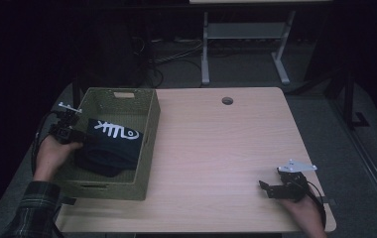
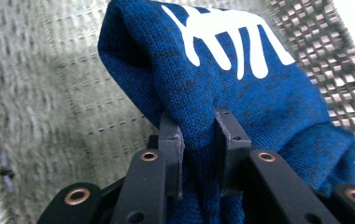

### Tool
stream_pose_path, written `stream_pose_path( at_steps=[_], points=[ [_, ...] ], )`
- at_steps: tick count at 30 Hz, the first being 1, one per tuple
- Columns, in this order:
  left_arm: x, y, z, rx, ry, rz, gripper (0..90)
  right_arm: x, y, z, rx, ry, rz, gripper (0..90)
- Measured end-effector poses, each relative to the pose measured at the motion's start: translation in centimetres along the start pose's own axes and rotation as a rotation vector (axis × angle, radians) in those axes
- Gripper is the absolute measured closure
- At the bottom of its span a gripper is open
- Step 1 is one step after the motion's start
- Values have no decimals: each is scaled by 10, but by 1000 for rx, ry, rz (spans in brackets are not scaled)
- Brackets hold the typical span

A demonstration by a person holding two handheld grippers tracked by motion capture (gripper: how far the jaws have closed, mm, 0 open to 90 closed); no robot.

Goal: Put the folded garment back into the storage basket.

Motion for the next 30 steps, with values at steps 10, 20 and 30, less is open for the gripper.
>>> stream_pose_path(
  at_steps=[10, 20, 30],
  points=[
    [-6, -13, -4, 7, -8, 50, 626, 0, 0, 0, 0, 0, 0, 131],
    [15, -17, 5, 51, 98, 52, 369, 0, 0, 0, 0, 0, 0, 131],
    [25, 12, 16, 10, 168, -19, 179, 0, 0, 0, 0, 0, 0, 131]
  ],
)
Point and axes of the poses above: each handheld gripper's, and its own axes: x roughly backward along the jaws, z roughly out of its top, y roughly to its right, the point moved 9 cm from there along -x, roughly forward along the jaws, and after that the axes turned 3 degrees about x, right-handed, at the moved point
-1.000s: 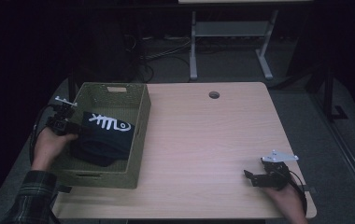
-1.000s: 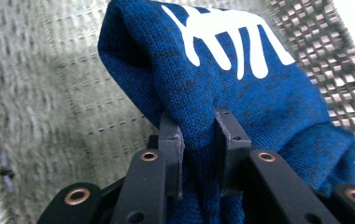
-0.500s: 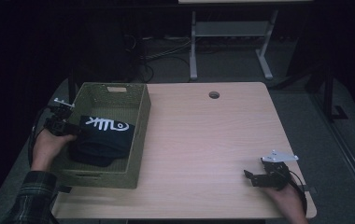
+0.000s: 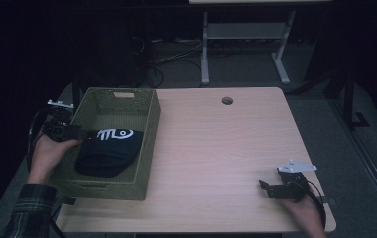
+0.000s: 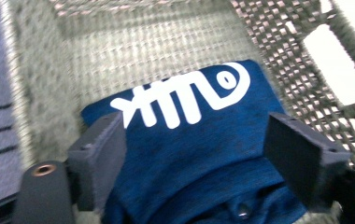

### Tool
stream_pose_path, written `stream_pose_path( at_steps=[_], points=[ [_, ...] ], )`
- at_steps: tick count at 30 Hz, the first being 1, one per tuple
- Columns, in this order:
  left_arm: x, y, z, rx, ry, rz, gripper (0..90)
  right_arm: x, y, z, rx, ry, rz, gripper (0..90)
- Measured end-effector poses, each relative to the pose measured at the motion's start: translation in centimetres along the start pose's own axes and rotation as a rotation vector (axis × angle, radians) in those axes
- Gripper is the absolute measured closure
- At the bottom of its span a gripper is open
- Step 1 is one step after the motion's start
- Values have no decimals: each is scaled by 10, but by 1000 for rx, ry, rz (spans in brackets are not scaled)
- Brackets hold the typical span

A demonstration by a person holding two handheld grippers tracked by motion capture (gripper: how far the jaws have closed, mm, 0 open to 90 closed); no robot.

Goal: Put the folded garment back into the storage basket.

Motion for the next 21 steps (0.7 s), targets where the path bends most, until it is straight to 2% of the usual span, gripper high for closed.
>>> stream_pose_path(
  at_steps=[9, 21],
  points=[
    [0, 34, 13, -37, 55, -41, 134, 0, 0, 0, 0, 0, 0, 131],
    [-9, 84, 19, -109, 64, -129, 135, 0, 0, 0, 2, -1, 0, 131]
  ],
)
Point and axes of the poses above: each handheld gripper's, and its own axes: x roughly backward along the jaws, z roughly out of its top, y roughly to its right, the point moved 9 cm from there along -x, roughly forward along the jaws, and after that the axes turned 3 degrees about x, right-handed, at the moved point
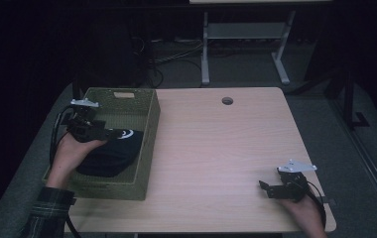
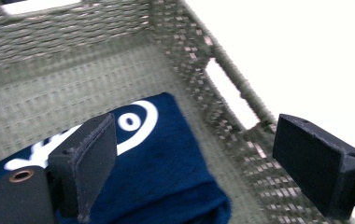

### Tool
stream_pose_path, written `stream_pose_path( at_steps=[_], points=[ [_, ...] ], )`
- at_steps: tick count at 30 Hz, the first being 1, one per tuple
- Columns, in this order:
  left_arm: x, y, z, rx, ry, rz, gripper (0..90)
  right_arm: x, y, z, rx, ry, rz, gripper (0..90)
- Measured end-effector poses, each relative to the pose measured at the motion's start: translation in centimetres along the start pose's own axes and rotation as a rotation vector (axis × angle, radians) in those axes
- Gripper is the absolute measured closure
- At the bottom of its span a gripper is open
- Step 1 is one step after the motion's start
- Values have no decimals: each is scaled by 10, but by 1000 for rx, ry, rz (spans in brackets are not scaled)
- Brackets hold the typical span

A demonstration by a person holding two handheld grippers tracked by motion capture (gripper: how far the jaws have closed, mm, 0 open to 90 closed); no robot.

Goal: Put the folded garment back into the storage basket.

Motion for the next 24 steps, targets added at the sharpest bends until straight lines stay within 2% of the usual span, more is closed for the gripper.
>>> stream_pose_path(
  at_steps=[11, 16, 24],
  points=[
    [-18, 42, 6, -42, 19, -70, 136, 0, 0, 0, -1, 1, 0, 131],
    [-27, 61, 8, -68, 13, -97, 136, 0, 0, 0, -1, 1, 0, 131],
    [-43, 100, 11, -116, 23, -142, 136, 0, 0, 0, -1, 0, 0, 131]
  ],
)
Point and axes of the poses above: each handheld gripper's, and its own axes: x roughly backward along the jaws, z roughly out of its top, y roughly to its right, the point moved 9 cm from there along -x, roughly forward along the jaws, and after that the axes turned 3 degrees about x, right-handed, at the moved point
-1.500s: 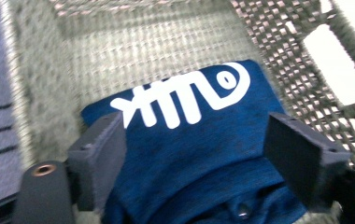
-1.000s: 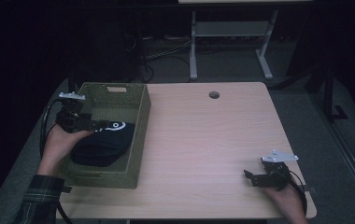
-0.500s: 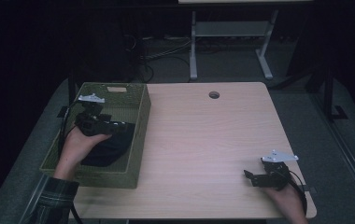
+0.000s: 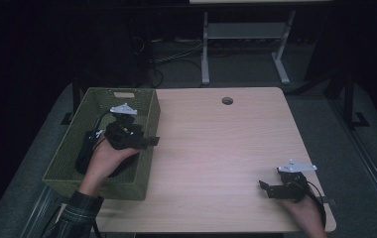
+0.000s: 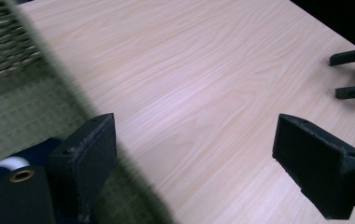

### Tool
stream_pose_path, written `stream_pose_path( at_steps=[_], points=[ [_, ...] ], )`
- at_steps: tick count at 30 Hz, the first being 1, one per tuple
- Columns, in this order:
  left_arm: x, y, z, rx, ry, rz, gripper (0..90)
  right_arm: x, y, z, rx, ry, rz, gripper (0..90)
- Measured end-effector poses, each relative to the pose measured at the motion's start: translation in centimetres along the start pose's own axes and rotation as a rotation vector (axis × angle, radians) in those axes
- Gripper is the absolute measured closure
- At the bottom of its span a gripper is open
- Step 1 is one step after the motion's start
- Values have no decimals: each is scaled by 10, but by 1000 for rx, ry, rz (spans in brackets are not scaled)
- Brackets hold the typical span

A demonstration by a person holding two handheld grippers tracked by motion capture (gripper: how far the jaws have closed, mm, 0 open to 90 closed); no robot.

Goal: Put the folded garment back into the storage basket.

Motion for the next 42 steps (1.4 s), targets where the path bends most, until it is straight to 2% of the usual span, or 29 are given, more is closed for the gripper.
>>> stream_pose_path(
  at_steps=[9, 15, 22, 31, 37, 42],
  points=[
    [-29, 37, -1, -66, -10, -44, 136, 0, 0, 0, 0, 0, 1, 131],
    [-50, 59, -5, -88, -10, -78, 138, 0, 0, 0, 0, 1, 0, 131],
    [-77, 79, -18, -134, -28, -70, 139, 0, 0, 0, 1, 1, 0, 131],
    [-104, 92, -43, -173, -64, -66, 138, 0, 0, 0, -1, 1, 1, 131],
    [-120, 92, -61, -210, -86, -51, 137, 0, 0, 0, 0, 0, 0, 131],
    [-132, 90, -74, -208, -102, -45, 135, 0, 0, 0, 0, 0, 1, 131]
  ],
)
Point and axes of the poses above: each handheld gripper's, and its own axes: x roughly backward along the jaws, z roughly out of its top, y roughly to its right, the point moved 9 cm from there along -x, roughly forward along the jaws, and after that the axes turned 3 degrees about x, right-handed, at the moved point
